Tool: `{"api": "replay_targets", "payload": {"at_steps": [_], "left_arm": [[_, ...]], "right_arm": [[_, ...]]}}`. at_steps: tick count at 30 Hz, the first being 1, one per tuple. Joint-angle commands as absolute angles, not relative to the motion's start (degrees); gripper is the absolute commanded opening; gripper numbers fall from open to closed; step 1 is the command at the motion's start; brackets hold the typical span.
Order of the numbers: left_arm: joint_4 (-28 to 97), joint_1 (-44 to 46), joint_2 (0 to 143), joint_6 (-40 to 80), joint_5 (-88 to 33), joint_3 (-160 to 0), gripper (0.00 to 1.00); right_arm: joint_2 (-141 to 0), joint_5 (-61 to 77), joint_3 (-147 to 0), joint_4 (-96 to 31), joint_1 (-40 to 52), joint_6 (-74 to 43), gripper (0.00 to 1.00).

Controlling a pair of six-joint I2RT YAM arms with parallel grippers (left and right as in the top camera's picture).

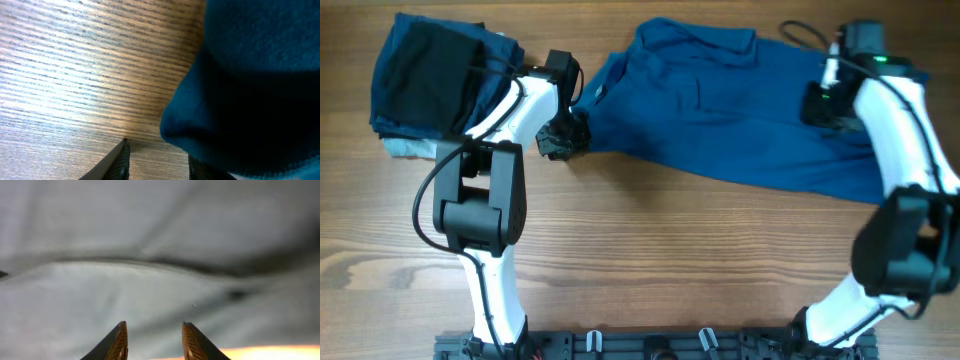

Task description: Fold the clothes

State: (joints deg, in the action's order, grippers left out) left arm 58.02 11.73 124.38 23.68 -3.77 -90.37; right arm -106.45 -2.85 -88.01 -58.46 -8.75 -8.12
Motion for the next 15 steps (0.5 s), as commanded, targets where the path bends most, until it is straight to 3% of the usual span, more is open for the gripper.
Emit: {"api": "replay_targets", "payload": {"at_steps": [1, 4, 5, 15], "left_arm": [[57.87, 11.62, 123.13, 24.45, -4.25, -89.84, 0.38], [57.95, 11.62, 123.13, 24.45, -4.25, -89.84, 0.38], [58.17, 11.62, 123.13, 24.45, -4.25, -89.84, 0.38], [58.3, 11.62, 123.13, 24.43, -4.23, -89.84, 0.38]], "right_arm": [[-107.5, -2.44, -85.38, -57.87, -14.5, -10.44, 0.29], [-108.99, -1.23, -82.61, -54.94, -16.27, -10.57, 0.17], [-110.19, -1.23, -81.43, -53.41, -16.27, -10.52, 0.06], [-116.84, -5.82, -79.35, -46.7, -16.64, -10.66, 0.04]]}}
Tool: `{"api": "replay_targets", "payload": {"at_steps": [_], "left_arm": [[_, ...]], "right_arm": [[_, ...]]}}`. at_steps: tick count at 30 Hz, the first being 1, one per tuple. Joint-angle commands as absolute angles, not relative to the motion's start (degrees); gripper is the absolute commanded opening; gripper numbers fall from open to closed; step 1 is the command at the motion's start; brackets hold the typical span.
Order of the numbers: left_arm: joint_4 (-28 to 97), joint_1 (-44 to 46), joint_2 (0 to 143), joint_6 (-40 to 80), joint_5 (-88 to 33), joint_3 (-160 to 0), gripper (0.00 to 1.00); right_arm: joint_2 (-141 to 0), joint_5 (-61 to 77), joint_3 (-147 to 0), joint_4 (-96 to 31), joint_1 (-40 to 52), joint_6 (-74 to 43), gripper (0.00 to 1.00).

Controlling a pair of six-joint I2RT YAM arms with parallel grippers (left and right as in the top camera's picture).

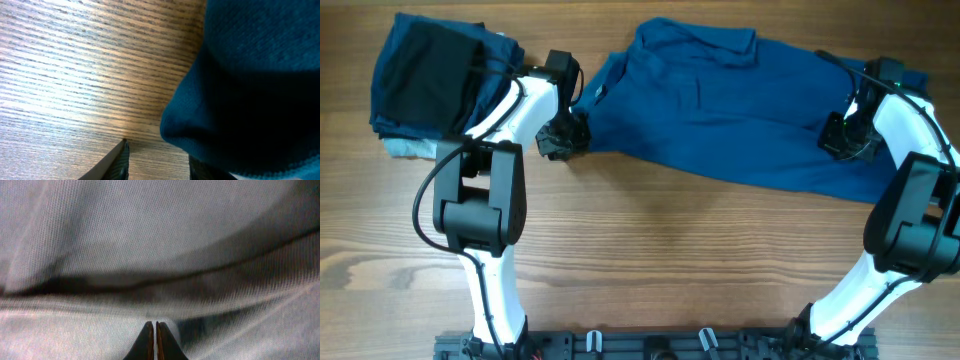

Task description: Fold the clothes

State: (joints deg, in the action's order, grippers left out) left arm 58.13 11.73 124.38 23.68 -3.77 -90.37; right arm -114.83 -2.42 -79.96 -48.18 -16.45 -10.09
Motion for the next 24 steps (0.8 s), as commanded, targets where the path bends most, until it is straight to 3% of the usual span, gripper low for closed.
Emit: {"api": "replay_targets", "payload": {"at_steps": [1, 5, 12, 18, 19, 20, 24], "left_arm": [[58.33, 11.62, 123.13, 24.43, -4.23, -89.84, 0.39], [58.33, 11.62, 123.13, 24.43, -4.23, -89.84, 0.38], [58.33, 11.62, 123.13, 24.43, -4.21, -89.84, 0.38], [57.89, 11.6, 123.13, 24.43, -4.21, -89.84, 0.39], [57.82, 11.62, 123.13, 24.45, -4.23, -89.84, 0.39], [57.67, 11.6, 123.13, 24.43, -4.23, -89.82, 0.39], [57.74, 11.62, 123.13, 24.43, -4.21, -89.84, 0.39]], "right_arm": [[-117.21, -7.14, -79.35, -45.84, -16.64, -10.66, 0.04], [-118.13, -8.14, -79.35, -41.06, -17.1, -10.5, 0.06], [-118.13, -8.19, -79.64, -28.49, -17.34, -8.73, 0.18], [-109.78, -8.56, -88.88, -45.65, -25.5, -8.25, 0.36], [-108.9, -8.32, -88.88, -48.64, -27.2, -9.47, 0.27], [-108.97, -6.11, -88.75, -50.48, -28.82, -9.34, 0.05], [-112.16, -0.97, -84.6, -47.72, -30.61, -9.13, 0.04]]}}
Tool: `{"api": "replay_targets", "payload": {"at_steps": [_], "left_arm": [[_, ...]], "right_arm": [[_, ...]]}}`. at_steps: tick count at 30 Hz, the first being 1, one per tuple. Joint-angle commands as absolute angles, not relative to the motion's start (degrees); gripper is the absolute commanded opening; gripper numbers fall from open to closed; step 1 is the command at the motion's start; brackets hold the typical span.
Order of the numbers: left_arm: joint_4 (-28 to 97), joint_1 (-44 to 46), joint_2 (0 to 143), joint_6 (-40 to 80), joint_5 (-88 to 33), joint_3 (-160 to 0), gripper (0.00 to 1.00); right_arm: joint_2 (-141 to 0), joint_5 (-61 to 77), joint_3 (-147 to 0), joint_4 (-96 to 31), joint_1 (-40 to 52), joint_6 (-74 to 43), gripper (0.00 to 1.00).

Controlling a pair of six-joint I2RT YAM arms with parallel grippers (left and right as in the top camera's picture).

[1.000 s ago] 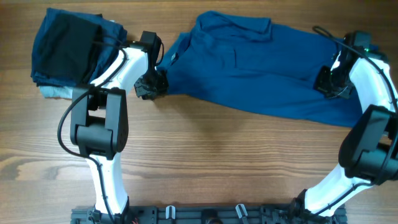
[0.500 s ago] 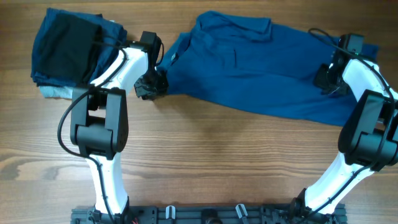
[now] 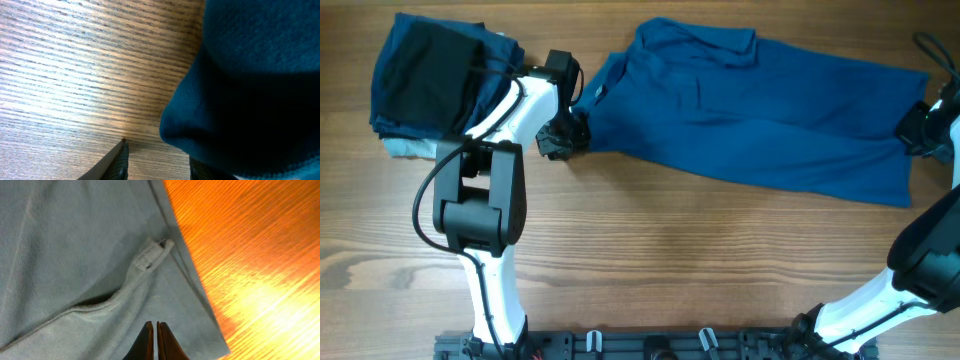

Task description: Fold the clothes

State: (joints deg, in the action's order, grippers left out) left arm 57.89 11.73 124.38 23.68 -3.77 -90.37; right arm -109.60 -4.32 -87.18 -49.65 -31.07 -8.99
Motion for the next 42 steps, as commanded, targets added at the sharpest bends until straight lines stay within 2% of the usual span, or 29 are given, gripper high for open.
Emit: {"api": "replay_targets", "payload": {"at_steps": [1, 8, 10, 11, 13, 16, 19, 21, 26, 27, 29, 30, 34, 38, 40, 42], "left_arm": [[57.74, 11.62, 123.13, 24.43, -4.21, -89.84, 0.39], [57.76, 11.6, 123.13, 24.43, -4.21, -89.84, 0.39], [57.76, 11.6, 123.13, 24.43, -4.21, -89.84, 0.39], [57.76, 11.6, 123.13, 24.43, -4.21, -89.84, 0.39], [57.76, 11.6, 123.13, 24.43, -4.21, -89.84, 0.39], [57.67, 11.62, 123.13, 24.43, -4.21, -89.84, 0.4], [57.67, 11.62, 123.13, 24.45, -4.23, -89.84, 0.43], [57.65, 11.62, 123.13, 24.45, -4.23, -89.84, 0.43], [57.23, 11.62, 122.78, 24.45, -4.25, -90.04, 0.52], [57.25, 11.62, 122.1, 24.43, -4.23, -90.32, 0.52], [57.25, 11.62, 119.09, 24.45, -4.25, -91.39, 0.52], [57.21, 11.62, 116.9, 24.45, -4.25, -91.94, 0.53], [52.77, 12.05, 112.6, 24.43, -7.55, -92.12, 0.53], [44.77, 13.98, 113.25, 24.16, -10.68, -92.09, 0.4], [42.17, 15.59, 113.25, 21.15, -10.68, -92.09, 0.38], [42.22, 16.43, 113.25, 19.44, -10.2, -92.09, 0.38]], "right_arm": [[-112.9, -0.99, -84.12, -46.81, -30.61, -9.15, 0.04], [-118.21, -0.97, -83.92, -39.31, -30.61, -9.21, 0.05], [-118.43, -0.05, -83.92, -36.25, -30.57, -9.17, 0.11], [-118.43, 2.81, -83.92, -34.33, -30.57, -8.91, 0.25], [-118.39, 8.6, -84.05, -31.97, -30.79, -5.04, 0.38], [-114.54, 7.86, -88.55, -43.55, -34.39, -5.67, 0.54], [-111.81, -0.01, -88.47, -59.92, -40.56, -12.6, 0.55], [-111.98, 2.15, -85.21, -59.9, -43.18, -11.51, 0.55], [-112.18, 7.99, -80.86, -54.52, -42.76, -6.0, 0.48], [-112.18, 8.1, -80.88, -53.49, -42.65, -5.98, 0.4], [-112.16, 10.61, -80.88, -52.99, -42.65, -5.91, 0.11], [-112.18, 11.31, -80.88, -53.15, -42.65, -5.96, 0.04], [-112.29, 12.99, -79.5, -52.45, -41.95, -6.02, 0.04], [-112.31, 12.93, -73.95, -45.06, -40.75, -6.74, 0.04], [-112.31, 5.26, -68.79, -39.83, -40.8, -13.19, 0.04], [-112.31, -5.52, -66.78, -41.01, -40.99, -18.68, 0.04]]}}
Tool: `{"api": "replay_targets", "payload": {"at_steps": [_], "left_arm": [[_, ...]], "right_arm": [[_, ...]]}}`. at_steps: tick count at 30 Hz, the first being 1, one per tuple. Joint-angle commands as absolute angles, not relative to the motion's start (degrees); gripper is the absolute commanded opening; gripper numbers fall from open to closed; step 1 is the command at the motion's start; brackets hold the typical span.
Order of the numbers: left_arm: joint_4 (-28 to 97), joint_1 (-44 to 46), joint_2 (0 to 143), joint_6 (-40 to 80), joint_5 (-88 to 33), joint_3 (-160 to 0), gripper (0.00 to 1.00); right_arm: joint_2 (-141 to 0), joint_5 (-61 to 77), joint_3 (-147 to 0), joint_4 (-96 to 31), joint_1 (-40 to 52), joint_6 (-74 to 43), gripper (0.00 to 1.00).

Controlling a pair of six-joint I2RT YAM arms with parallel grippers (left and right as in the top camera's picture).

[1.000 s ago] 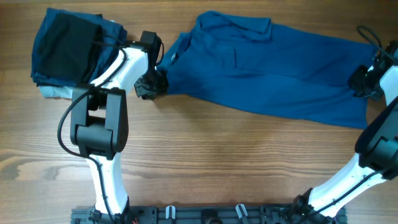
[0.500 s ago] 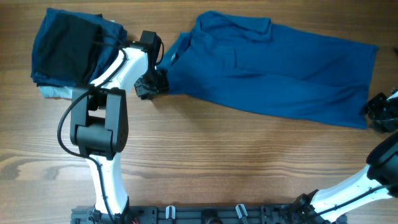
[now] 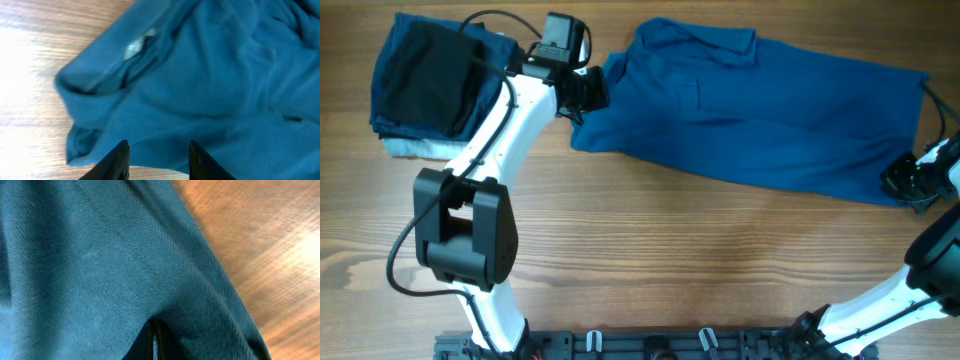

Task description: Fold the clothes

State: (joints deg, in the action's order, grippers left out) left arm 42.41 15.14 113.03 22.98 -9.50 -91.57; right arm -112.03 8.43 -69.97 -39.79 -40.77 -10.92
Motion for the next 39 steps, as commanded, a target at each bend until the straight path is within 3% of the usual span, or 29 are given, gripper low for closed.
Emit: {"api": "replay_targets", "payload": {"at_steps": [1, 6, 10, 15, 18, 22, 34, 39], "left_arm": [[42.19, 16.45, 113.25, 19.46, -10.22, -92.09, 0.38], [42.61, 16.49, 113.25, 19.46, -10.24, -92.03, 0.36], [42.61, 17.02, 113.49, 19.44, -10.24, -91.83, 0.21], [44.23, 19.09, 119.11, 17.65, -11.64, -91.83, 0.12], [44.47, 20.12, 123.76, 13.65, -11.25, -91.83, 0.11], [38.41, 18.0, 125.95, 13.61, -1.41, -91.83, 0.08], [25.98, 16.86, 132.9, 10.66, -2.7, -91.83, 0.08], [27.05, 16.93, 124.42, 10.68, -2.46, -94.11, 0.04]], "right_arm": [[-112.31, -9.61, -66.76, -42.7, -41.67, -21.32, 0.04], [-112.27, -7.03, -67.18, -41.52, -44.71, -19.84, 0.04], [-112.27, -2.7, -67.18, -39.86, -44.6, -17.93, 0.06], [-112.27, -2.68, -67.16, -39.92, -44.6, -17.98, 0.06], [-112.27, -2.68, -67.16, -39.94, -44.6, -18.0, 0.06], [-112.27, -2.7, -67.16, -39.92, -44.6, -17.98, 0.06], [-112.29, -3.18, -67.16, -39.81, -44.6, -17.98, 0.06], [-111.7, -2.9, -72.77, -43.55, -44.6, -17.65, 0.08]]}}
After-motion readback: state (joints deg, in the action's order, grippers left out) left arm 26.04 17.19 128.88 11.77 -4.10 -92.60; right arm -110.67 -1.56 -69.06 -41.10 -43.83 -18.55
